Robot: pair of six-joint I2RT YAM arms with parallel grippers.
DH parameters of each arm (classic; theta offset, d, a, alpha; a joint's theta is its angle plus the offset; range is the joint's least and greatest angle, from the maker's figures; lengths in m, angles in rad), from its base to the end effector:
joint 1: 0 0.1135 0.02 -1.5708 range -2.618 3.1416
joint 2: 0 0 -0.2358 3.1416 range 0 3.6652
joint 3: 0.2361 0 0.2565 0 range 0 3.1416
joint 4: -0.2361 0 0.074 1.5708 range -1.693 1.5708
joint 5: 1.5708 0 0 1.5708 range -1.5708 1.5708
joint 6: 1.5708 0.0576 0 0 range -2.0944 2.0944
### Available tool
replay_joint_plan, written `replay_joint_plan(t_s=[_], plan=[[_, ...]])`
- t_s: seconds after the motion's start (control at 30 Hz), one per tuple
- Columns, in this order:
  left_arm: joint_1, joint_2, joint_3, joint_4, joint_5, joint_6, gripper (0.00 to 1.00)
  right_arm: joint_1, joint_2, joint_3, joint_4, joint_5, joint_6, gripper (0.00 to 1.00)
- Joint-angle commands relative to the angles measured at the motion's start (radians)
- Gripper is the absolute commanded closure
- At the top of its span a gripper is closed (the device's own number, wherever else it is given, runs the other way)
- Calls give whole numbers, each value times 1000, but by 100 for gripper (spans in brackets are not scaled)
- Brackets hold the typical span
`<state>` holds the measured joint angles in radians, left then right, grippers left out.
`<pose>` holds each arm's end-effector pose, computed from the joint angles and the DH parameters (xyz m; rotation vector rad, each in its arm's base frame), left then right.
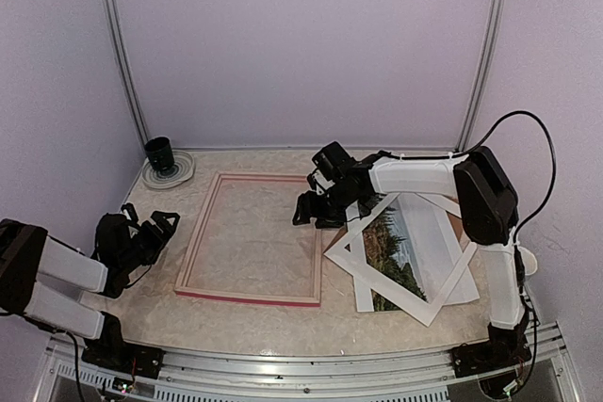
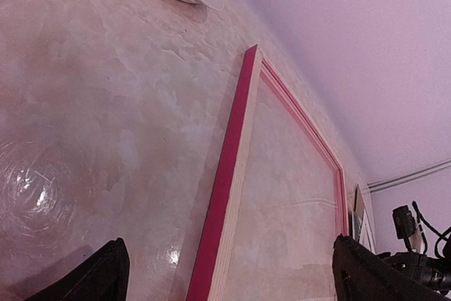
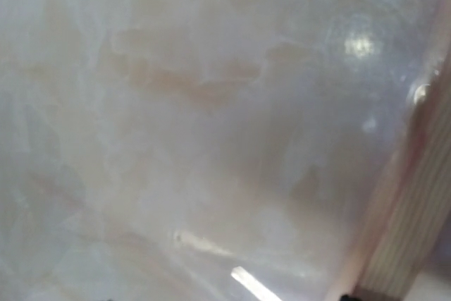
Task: Put the photo into the frame
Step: Place the glass panel at the frame body, then adjust the frame body at the center of the board.
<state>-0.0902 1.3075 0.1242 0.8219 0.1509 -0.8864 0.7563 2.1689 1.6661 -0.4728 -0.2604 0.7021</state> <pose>0.2292 -0.0294 0.0867 -0.6820 1.8925 -0.7854 0.3338 0.3353 0.1334 -0.1848 2.7439 0.8298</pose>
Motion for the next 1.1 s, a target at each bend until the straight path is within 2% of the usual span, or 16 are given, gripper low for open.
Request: replay_joint_plan(t_s=[0.0,0.77,1.07], plan=[[7,5,15,28,9,1,1,23,48,55,-54,52,-22,32],[-1,12,11,40,7,-17,1,60,175,216,-197,170,-90,30],[-29,-23,65,-60,-25,-15,1,58,118,235,-197,182,-107,29]])
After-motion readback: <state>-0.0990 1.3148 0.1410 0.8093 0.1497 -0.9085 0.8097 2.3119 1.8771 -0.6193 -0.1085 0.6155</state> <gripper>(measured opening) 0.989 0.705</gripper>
